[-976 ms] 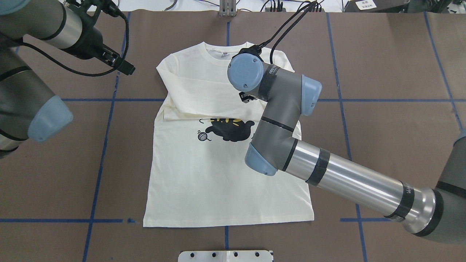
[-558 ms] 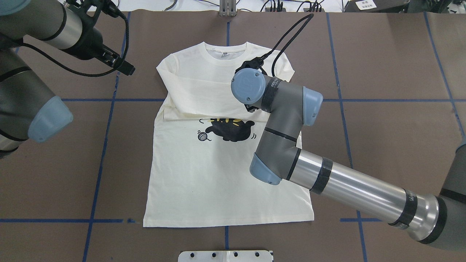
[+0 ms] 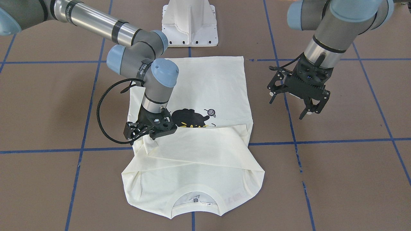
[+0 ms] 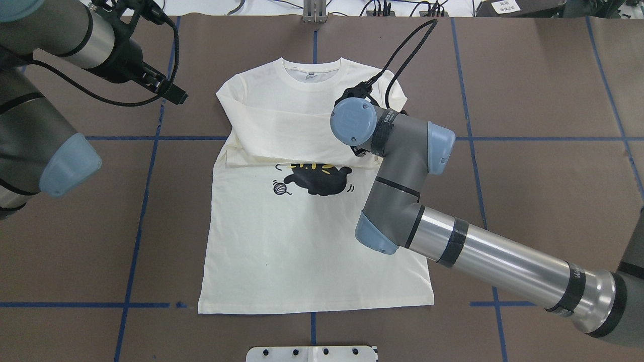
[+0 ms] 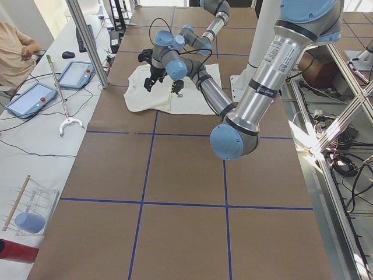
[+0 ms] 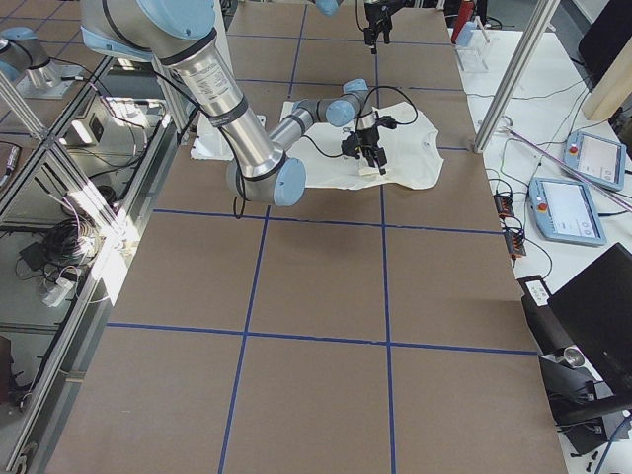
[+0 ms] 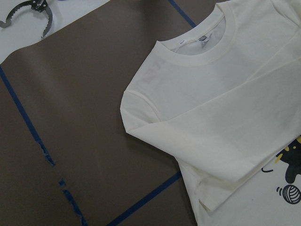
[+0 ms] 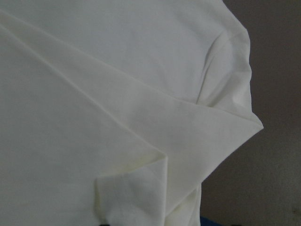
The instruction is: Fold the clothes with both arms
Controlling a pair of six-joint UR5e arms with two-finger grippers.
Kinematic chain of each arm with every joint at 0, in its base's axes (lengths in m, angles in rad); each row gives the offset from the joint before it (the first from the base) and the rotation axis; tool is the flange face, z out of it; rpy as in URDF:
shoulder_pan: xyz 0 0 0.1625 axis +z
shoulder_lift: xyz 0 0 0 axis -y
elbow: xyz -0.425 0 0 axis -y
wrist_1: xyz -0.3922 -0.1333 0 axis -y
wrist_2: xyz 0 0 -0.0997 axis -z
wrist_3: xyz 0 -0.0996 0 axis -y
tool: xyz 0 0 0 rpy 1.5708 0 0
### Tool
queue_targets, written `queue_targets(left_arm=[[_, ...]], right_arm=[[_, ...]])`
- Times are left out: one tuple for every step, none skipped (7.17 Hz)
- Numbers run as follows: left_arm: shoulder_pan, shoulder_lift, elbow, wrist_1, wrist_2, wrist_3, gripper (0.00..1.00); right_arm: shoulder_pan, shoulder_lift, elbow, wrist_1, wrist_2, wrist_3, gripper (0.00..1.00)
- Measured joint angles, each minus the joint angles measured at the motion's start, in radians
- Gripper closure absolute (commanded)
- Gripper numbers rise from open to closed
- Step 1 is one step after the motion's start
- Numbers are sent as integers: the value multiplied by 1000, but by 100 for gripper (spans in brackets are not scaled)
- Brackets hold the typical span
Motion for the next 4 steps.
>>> queue_targets(left_arm=[[1,-1,-1,0,0,-7,0],[2,-3,-2,0,0,-17,0],[3,-4,-2,0,0,-25,0],[5,-3,-1,-9,0,-32,0]], right_arm=[[26,-26,19,-7,-1,-53,11],[54,-67,52,-10,-1,-107,11],[80,-110,88,-10,1,-156,11],[98,-143,115,-5,5,-186,2]])
